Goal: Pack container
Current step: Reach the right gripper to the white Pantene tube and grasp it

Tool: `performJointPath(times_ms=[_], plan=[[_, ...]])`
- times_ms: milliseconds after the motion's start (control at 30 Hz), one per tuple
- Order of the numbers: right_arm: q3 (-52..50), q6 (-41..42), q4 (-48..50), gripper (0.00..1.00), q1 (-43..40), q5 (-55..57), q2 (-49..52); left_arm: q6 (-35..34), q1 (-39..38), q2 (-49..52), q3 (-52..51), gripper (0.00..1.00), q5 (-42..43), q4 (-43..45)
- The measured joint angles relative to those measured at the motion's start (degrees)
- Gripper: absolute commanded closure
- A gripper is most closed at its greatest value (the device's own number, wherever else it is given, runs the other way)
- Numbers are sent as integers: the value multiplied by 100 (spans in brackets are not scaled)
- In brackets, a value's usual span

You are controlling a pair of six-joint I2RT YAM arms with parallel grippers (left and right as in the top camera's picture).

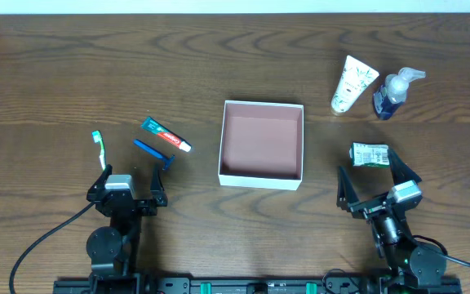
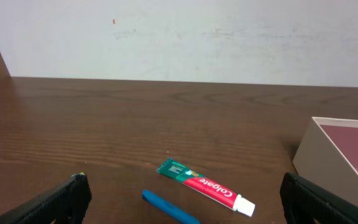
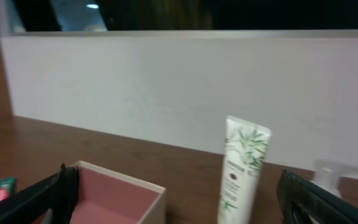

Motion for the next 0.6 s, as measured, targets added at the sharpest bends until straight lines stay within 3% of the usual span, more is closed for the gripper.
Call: performJointPath(times_ms=[200, 367, 600], plan=[[1421, -59, -616, 1, 0, -273, 1191, 2, 0, -2, 0, 2, 0, -2], [3729, -291, -1510, 1, 0, -765, 3381, 2, 0, 0, 4, 2, 2, -7], [7206, -855, -3921, 1, -2, -1123, 6247, 0, 0, 0, 4, 2, 0, -9]])
